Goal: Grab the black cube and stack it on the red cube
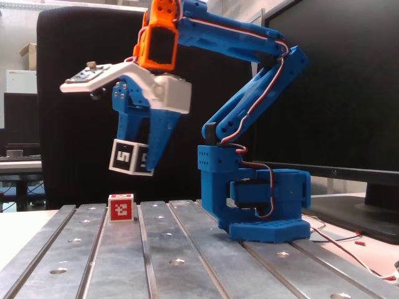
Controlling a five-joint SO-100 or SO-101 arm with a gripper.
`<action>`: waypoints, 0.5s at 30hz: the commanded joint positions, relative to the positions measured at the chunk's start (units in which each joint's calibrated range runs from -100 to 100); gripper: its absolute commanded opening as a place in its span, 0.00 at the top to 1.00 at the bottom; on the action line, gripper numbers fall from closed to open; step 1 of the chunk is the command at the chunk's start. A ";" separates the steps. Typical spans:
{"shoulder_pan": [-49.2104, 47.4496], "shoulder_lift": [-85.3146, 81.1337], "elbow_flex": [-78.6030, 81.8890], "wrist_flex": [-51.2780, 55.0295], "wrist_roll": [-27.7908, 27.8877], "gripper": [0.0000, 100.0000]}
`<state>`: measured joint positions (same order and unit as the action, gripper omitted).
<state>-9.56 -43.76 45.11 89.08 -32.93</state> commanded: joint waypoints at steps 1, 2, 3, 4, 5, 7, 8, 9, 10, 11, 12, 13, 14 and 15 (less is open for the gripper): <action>5.53 -0.10 -1.28 -1.06 -0.26 0.85; 7.01 -0.10 -1.28 -1.06 -0.31 0.85; 8.41 -0.01 -1.19 -1.06 -0.31 0.85; 9.89 -0.01 -1.19 -1.14 -0.31 0.85; 11.36 -0.01 -1.28 -1.14 -0.31 0.85; 13.80 -0.01 -1.28 -1.14 -0.31 0.85; 14.69 -0.01 -1.19 -1.14 -0.31 0.84; 15.50 -0.01 -0.92 -1.14 -0.31 0.84; 16.38 -0.01 -0.20 -1.14 -0.31 0.84; 17.49 -0.01 0.44 -1.40 -0.05 0.84; 18.53 -0.10 0.98 -1.74 -0.05 0.84; 19.34 -0.10 1.25 -2.00 0.00 0.84; 19.85 -0.01 1.43 -1.91 0.05 0.84; 20.15 0.24 1.52 -2.00 0.05 0.84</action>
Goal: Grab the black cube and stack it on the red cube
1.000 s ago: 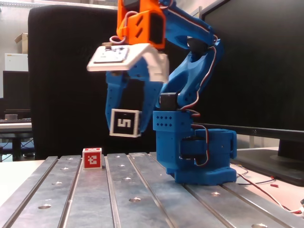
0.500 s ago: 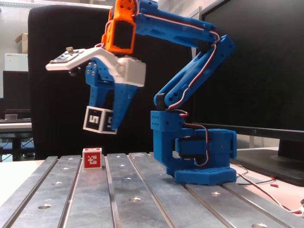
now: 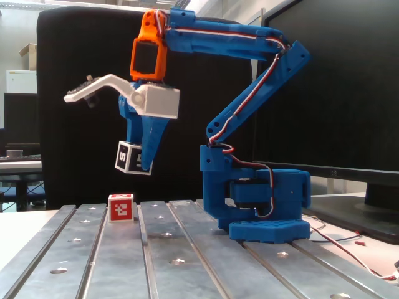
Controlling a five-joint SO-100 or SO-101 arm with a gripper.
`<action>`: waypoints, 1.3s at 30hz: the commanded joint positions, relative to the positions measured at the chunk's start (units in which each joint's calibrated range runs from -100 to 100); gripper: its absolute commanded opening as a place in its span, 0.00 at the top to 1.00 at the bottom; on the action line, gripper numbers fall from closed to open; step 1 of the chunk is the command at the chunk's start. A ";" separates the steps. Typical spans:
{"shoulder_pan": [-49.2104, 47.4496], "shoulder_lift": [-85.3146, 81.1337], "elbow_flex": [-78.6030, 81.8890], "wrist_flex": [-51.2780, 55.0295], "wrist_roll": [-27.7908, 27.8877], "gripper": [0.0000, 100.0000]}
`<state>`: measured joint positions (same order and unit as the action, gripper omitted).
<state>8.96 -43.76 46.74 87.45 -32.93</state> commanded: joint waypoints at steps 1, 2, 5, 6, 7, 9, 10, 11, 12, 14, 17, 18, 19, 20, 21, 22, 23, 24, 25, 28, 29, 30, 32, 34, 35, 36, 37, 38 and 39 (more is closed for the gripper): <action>1.63 1.16 -0.02 -0.36 0.00 0.84; 1.71 2.83 -0.11 -0.36 -0.26 0.84; 2.66 9.76 -2.73 -0.11 -0.47 0.84; 3.26 11.68 -4.27 -0.02 -0.47 0.84; 3.70 13.69 -6.17 0.15 -0.47 0.84; 4.73 16.95 -9.70 0.32 -0.42 0.84; 5.47 18.20 -11.14 0.32 -0.31 0.84; 6.28 19.20 -12.32 0.32 -0.26 0.84; 6.87 20.12 -13.22 0.32 -0.26 0.84; 8.05 21.71 -14.58 0.66 -0.47 0.84; 9.90 23.38 -15.94 0.83 -0.53 0.84; 10.64 23.88 -16.39 0.58 -0.58 0.84; 11.45 24.38 -16.66 0.32 -0.58 0.84; 12.26 24.97 -17.20 0.24 -1.00 0.84; 13.07 25.55 -17.57 0.49 -1.79 0.84; 13.67 26.30 -17.75 0.58 -2.47 0.84; 14.18 27.22 -17.75 0.58 -3.05 0.84; 14.33 28.14 -17.84 0.49 -3.42 0.84; 14.40 29.14 -17.93 0.24 -3.47 0.84; 14.48 31.57 -20.10 0.32 -3.89 0.84; 14.55 32.32 -20.91 0.41 -3.89 0.84; 14.55 32.90 -21.64 0.32 -3.89 0.84; 14.55 34.07 -23.27 0.32 -3.89 0.84; 14.55 35.16 -25.07 0.24 -3.94 0.85; 14.55 35.74 -25.89 0.24 -3.94 0.85; 14.55 36.33 -26.79 0.24 -4.15 0.85; 14.55 36.91 -27.52 0.24 -4.47 0.85; 14.55 37.50 -28.06 0.24 -4.68 0.85; 14.55 38.08 -28.51 0.15 -4.68 0.85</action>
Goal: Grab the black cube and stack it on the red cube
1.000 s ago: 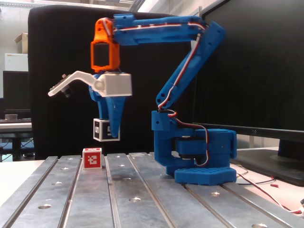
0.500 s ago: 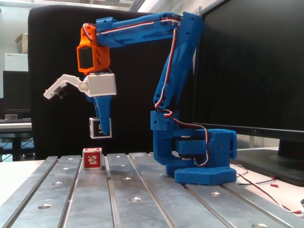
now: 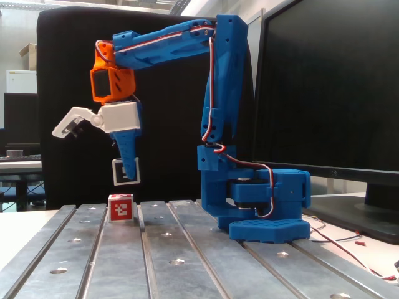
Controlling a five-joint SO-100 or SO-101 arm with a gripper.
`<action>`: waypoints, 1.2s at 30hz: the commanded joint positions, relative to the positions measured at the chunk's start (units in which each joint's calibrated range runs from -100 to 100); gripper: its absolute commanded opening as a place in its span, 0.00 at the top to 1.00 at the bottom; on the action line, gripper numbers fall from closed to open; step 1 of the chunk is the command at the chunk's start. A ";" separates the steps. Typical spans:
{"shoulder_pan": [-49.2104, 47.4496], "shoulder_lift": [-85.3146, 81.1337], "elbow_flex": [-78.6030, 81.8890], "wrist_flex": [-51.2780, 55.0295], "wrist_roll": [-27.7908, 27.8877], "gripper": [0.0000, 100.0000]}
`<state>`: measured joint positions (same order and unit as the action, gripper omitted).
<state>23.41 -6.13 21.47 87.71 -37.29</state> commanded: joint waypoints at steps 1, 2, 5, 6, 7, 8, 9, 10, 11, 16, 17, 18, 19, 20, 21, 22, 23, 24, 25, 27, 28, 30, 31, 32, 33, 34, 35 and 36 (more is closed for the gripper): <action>0.11 0.95 -3.87 -0.11 -0.38 0.85; 0.11 1.45 -4.51 -0.11 -0.48 0.84; 0.11 2.96 -5.77 -0.19 -0.59 0.85; 0.11 3.37 -5.86 -0.71 -0.59 0.85; 0.18 3.46 -5.41 -1.90 -0.59 0.85; 0.18 3.46 -4.96 -3.53 -0.59 0.85; 0.33 3.71 -4.96 -4.38 -0.59 0.85; 0.55 3.88 -4.96 -4.90 -0.59 0.85; 0.55 3.96 -4.87 -4.90 -0.54 0.85; 0.70 3.46 -3.15 -6.69 -0.22 0.85; 0.85 3.37 -2.34 -7.55 -0.17 0.85; 1.14 3.29 -1.61 -8.06 -0.11 0.84; 1.21 3.29 -1.16 -8.23 -0.11 0.84; 1.29 3.29 -0.80 -8.40 -0.11 0.84; 1.29 3.29 -0.71 -8.49 -0.11 0.84; 1.29 3.29 -0.71 -8.40 -0.06 0.84; 1.29 3.29 -0.71 -8.23 -0.06 0.84; 1.29 3.21 -0.71 -7.97 -0.06 0.84; 1.29 3.21 -0.71 -7.80 -0.06 0.84; 1.07 2.54 -0.71 -7.89 -0.01 0.85; 0.99 1.87 -0.62 -7.97 -0.01 0.85; 0.85 1.29 -0.53 -7.89 -0.01 0.85; 0.85 0.78 0.20 -8.15 0.04 0.85; 0.85 0.45 1.19 -8.49 0.31 0.85; 0.77 0.20 1.73 -8.57 0.46 0.85; 0.77 -0.13 2.46 -9.26 0.57 0.85; 0.70 -0.39 2.91 -10.03 0.62 0.85; 0.70 -0.72 3.27 -10.63 0.62 0.85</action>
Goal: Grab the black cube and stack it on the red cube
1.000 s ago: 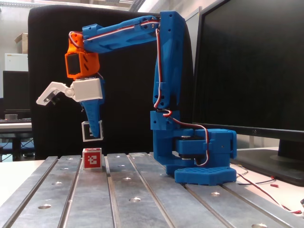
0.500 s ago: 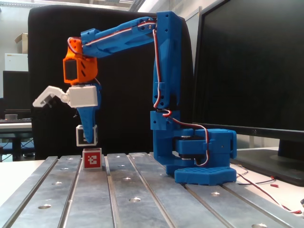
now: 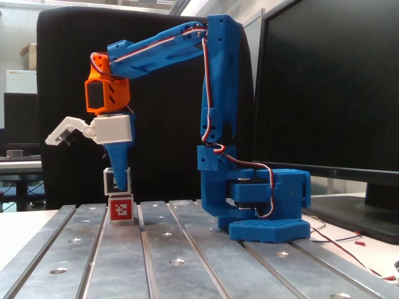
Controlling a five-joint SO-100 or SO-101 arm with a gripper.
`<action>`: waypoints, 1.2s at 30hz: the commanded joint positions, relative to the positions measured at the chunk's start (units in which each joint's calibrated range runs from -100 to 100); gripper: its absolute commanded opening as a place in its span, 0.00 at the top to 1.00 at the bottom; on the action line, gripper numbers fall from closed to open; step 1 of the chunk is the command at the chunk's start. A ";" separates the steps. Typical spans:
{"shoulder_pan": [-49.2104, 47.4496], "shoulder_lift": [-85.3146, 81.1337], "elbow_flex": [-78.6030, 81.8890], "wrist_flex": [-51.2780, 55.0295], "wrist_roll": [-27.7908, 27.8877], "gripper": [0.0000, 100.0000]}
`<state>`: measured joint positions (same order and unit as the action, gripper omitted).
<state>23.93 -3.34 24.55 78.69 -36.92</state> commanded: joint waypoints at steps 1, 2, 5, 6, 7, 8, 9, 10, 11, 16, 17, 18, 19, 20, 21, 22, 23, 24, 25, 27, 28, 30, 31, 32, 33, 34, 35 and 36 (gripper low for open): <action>0.11 -3.76 0.55 -1.86 0.31 0.85; -0.26 -3.84 0.83 -2.03 0.36 0.85; -0.41 -3.93 1.01 -2.20 1.10 0.85; -0.49 -3.93 0.83 -2.28 1.36 0.85; -0.49 -3.93 0.74 -2.28 1.57 0.85; -0.49 -3.93 0.74 -2.28 1.78 0.85; -0.41 -3.93 0.74 -2.28 1.94 0.85; -0.34 -3.93 0.83 -2.28 2.36 0.85; -0.34 -3.93 0.92 -2.54 2.67 0.85; 0.11 -3.93 1.01 -3.31 3.67 0.85; 0.18 -3.93 1.01 -3.23 3.73 0.85; 0.18 -3.93 1.10 -3.14 3.73 0.85; 0.40 -3.93 1.10 -3.14 3.73 0.85; 0.70 -3.93 1.10 -3.05 3.73 0.85; 0.84 -3.93 1.10 -2.88 3.83 0.85; 0.92 -3.93 1.10 -2.88 4.15 0.85; 0.92 -3.93 1.10 -2.88 4.25 0.85; 0.99 -3.93 1.10 -2.80 4.36 0.85; 0.99 -3.93 1.10 -2.63 4.36 0.85; 0.99 -3.93 1.46 -2.63 4.36 0.85; 0.99 -3.93 2.09 -2.80 4.36 0.84; 1.14 -3.93 3.27 -2.97 4.36 0.84; 1.21 -3.93 3.45 -3.05 4.36 0.84; 1.21 -4.01 3.54 -3.05 4.36 0.84; 1.29 -4.01 3.63 -3.14 4.36 0.84; 1.29 -4.01 3.63 -3.14 4.36 0.84; 1.36 -4.01 3.63 -3.14 4.36 0.84; 1.36 -4.01 3.63 -3.14 4.36 0.84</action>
<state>24.81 -4.95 28.35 75.76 -32.67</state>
